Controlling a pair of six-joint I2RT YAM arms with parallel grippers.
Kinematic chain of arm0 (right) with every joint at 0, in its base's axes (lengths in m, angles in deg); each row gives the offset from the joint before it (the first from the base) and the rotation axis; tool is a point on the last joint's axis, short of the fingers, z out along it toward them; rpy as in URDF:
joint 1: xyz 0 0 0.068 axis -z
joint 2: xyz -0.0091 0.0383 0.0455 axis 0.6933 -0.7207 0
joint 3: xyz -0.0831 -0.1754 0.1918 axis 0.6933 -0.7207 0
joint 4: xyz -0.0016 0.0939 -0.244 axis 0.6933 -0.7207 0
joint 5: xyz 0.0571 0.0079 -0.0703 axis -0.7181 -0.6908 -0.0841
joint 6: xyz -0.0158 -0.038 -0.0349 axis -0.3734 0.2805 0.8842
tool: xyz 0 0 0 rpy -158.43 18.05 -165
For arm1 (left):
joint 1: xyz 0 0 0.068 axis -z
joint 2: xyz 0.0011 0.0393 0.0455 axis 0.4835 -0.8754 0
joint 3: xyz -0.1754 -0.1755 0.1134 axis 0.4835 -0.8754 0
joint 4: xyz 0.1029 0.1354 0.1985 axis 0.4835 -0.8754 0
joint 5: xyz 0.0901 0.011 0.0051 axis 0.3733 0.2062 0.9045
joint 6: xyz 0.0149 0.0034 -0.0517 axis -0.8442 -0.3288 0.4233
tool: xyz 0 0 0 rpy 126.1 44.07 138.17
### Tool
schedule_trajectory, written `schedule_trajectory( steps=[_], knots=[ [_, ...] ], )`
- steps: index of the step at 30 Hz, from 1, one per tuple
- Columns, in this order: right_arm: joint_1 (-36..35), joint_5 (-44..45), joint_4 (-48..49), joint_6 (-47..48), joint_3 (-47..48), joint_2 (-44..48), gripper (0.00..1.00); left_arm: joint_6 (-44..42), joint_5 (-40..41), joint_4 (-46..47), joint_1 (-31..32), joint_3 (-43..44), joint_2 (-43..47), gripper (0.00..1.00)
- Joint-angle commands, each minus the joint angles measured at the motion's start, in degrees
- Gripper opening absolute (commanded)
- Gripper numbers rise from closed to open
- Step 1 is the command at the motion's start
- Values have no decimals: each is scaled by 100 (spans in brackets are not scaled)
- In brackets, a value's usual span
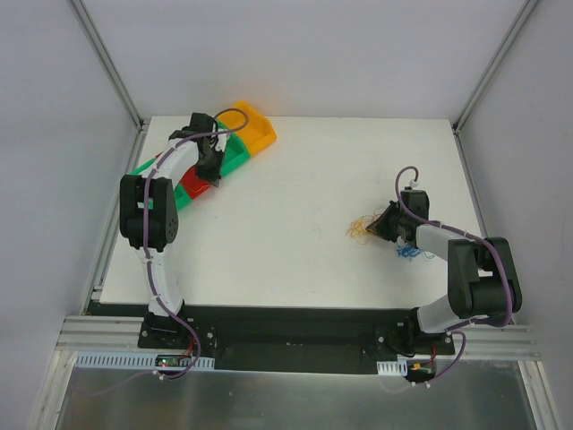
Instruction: Untangle the cables
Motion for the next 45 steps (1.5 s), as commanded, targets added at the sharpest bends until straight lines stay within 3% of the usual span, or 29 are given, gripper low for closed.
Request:
schedule_trajectory(
  steps=[1,4,10,12,18,24,29,35,39,43,45],
  knots=[
    [-50,-120,80,17,147,19,0,22,472,246,-63,24,469,0],
    [-41,-94,80,25,147,37,0,267,263,307,-247,121,434,0],
    [-41,-67,80,52,147,54,0,1523,-1573,316,-1301,560,-31,0],
    [-59,-93,89,43,164,2,0,1928,-1847,299,-1530,762,-329,0],
    [-77,-94,106,52,191,-86,0,2412,-1665,263,-1628,1421,-1016,0],
    [-103,-85,106,78,191,-77,0,2334,-1295,246,-1584,1572,-868,0],
    [-129,-102,88,96,235,-104,0,2150,-1365,246,-1453,1493,-166,39],
    [-147,-76,88,122,217,-34,0,2061,-550,263,-1461,1221,802,61],
    [-156,-102,80,113,235,-60,0,2368,120,272,-1662,1194,909,62],
    [-164,-120,88,113,235,-77,0,2527,-142,360,-1830,1474,505,57],
    [-156,-120,88,104,235,-69,0,2422,-361,430,-1830,1772,207,59]
  ],
)
